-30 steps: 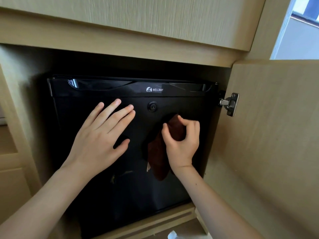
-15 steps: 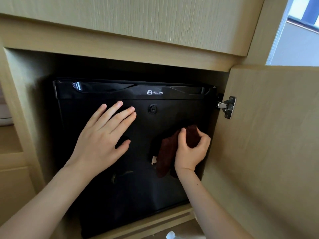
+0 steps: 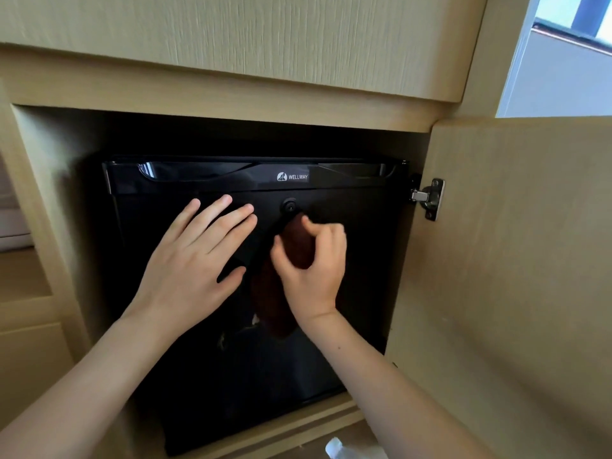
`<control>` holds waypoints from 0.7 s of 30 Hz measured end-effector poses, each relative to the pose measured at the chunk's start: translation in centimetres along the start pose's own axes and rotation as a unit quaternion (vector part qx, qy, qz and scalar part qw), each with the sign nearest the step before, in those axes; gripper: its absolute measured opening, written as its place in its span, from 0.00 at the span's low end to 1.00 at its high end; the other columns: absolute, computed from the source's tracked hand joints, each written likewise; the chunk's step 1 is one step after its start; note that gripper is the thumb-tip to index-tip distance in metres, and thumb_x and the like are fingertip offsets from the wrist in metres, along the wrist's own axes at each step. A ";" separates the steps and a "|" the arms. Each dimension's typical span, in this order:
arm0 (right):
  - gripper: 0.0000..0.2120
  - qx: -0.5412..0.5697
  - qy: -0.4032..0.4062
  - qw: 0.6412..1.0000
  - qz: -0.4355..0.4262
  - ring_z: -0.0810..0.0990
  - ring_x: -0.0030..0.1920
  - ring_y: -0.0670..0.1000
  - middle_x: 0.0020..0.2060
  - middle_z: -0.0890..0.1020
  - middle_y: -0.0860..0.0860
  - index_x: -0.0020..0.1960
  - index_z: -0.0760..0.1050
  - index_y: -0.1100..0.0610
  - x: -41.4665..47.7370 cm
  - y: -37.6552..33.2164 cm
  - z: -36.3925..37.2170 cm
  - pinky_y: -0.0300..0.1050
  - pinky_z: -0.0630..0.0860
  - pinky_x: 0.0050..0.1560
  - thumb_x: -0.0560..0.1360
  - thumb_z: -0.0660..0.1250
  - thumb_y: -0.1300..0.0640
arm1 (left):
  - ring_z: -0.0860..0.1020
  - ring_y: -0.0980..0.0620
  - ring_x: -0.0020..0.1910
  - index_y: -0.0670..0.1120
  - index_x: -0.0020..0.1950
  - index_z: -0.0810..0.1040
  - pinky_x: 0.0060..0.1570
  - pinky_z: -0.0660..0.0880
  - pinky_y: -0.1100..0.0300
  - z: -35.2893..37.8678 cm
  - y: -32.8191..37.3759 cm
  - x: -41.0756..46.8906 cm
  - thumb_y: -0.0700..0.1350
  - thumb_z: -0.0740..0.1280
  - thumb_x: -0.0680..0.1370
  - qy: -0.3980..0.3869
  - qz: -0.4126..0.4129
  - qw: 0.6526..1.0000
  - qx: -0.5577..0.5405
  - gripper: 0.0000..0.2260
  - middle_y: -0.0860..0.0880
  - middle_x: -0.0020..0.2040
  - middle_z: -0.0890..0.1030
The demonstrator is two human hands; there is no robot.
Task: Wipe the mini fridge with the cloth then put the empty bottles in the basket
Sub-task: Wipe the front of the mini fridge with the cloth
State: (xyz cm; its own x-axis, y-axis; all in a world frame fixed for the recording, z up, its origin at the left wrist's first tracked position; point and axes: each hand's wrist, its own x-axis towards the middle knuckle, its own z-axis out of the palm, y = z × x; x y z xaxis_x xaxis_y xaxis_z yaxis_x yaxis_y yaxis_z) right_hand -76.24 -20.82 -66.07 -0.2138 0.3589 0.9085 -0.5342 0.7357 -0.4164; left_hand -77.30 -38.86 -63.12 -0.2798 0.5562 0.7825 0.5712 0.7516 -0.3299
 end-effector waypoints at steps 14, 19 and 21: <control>0.16 0.014 -0.035 0.997 -0.065 0.76 0.46 0.53 0.45 0.75 0.52 0.53 0.80 0.61 2.4 -2.2 1.9 0.42 0.74 0.47 0.71 0.74 0.52 | 0.61 0.47 0.78 0.44 0.76 0.68 0.79 0.52 0.49 -0.2 -0.6 -0.9 0.44 0.68 0.73 0.012 -0.001 1.000 -0.009 0.31 0.49 0.76 0.69; 0.13 0.063 0.017 0.998 -0.003 0.78 0.47 0.50 0.45 0.74 0.48 0.52 0.79 0.62 3.0 -0.4 1.0 0.45 0.76 0.50 0.71 0.75 0.55 | 0.62 0.46 0.77 0.44 0.75 0.69 0.78 0.53 0.49 0.2 -0.7 -1.0 0.48 0.66 0.75 0.018 0.003 1.000 -0.007 0.29 0.49 0.75 0.69; 0.12 0.077 0.050 0.995 0.037 0.77 0.47 0.43 0.45 0.75 0.48 0.51 0.79 0.61 3.2 0.5 0.5 0.36 0.73 0.51 0.71 0.75 0.56 | 0.63 0.46 0.77 0.43 0.75 0.70 0.78 0.53 0.48 0.2 -0.8 -1.0 0.48 0.67 0.75 0.019 0.005 1.000 -0.007 0.29 0.48 0.75 0.70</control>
State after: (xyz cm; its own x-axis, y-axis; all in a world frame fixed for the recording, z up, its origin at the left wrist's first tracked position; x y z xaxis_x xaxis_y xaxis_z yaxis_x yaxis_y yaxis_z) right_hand -77.61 -19.58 -63.38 -0.1799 0.4699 0.8642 -0.6402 0.6110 -0.4655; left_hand -77.62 -39.94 -63.69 -0.2457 0.5491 0.7988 0.5845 0.7413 -0.3298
